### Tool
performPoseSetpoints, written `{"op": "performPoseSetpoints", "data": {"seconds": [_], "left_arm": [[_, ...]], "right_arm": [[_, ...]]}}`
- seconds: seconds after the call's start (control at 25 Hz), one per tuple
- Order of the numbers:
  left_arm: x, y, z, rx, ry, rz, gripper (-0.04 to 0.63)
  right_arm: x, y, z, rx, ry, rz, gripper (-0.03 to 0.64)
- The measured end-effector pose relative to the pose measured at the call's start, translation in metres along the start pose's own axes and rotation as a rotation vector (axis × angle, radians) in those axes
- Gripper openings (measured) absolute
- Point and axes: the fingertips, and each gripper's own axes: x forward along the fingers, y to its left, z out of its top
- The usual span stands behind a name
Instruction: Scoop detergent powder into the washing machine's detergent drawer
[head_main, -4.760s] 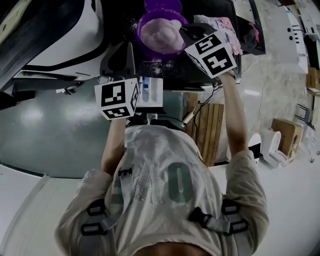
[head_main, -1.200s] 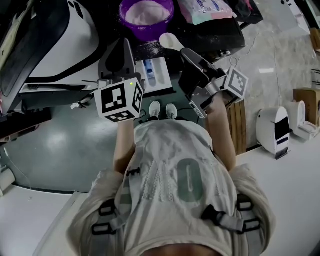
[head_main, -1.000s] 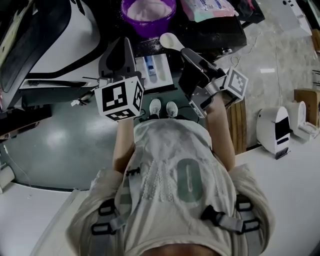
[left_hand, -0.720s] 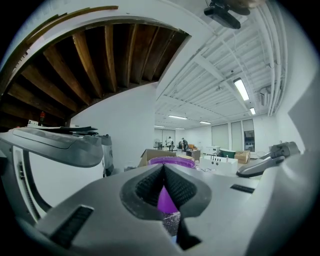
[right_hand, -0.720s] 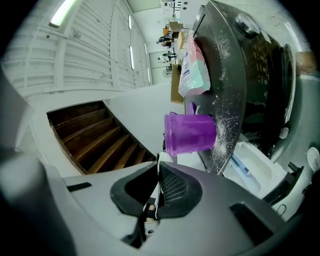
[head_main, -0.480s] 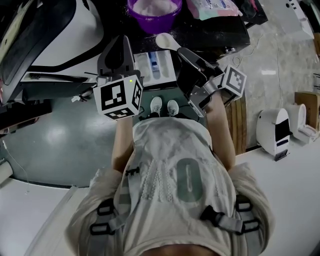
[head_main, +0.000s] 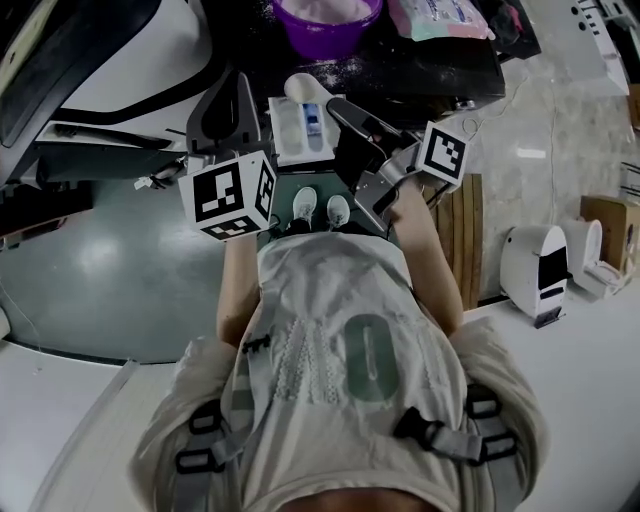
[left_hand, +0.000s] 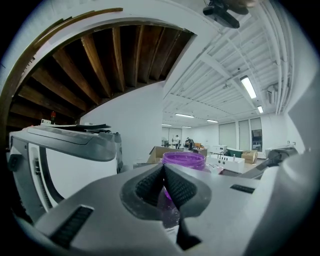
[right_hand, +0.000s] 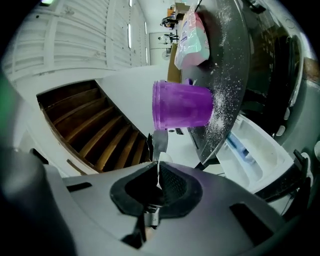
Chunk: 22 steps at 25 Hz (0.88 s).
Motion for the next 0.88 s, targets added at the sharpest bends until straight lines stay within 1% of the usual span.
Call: {"op": "performPoseSetpoints", "data": {"seconds": [0.24,0.52,0.88], "left_arm": [[-0.011,0.016,-0.008,-0.006,0.022,0.054,0.021],[-0.027,0.036,-0.021,-0.015,0.058,0.118,0.020],[-0.041,0.054,-0.042,-0.036,0.101,0.165,0.021]], "right_arm": [[0.012,-0.010,-0.010,-0.047,0.056,-0.044,0.012],[0.017,-0.028,-0.022,-0.056,0.106,-0.093,0.012],[0.016,-0.059,-0.026,-0.096,0.141,-0.185,0.012]]}}
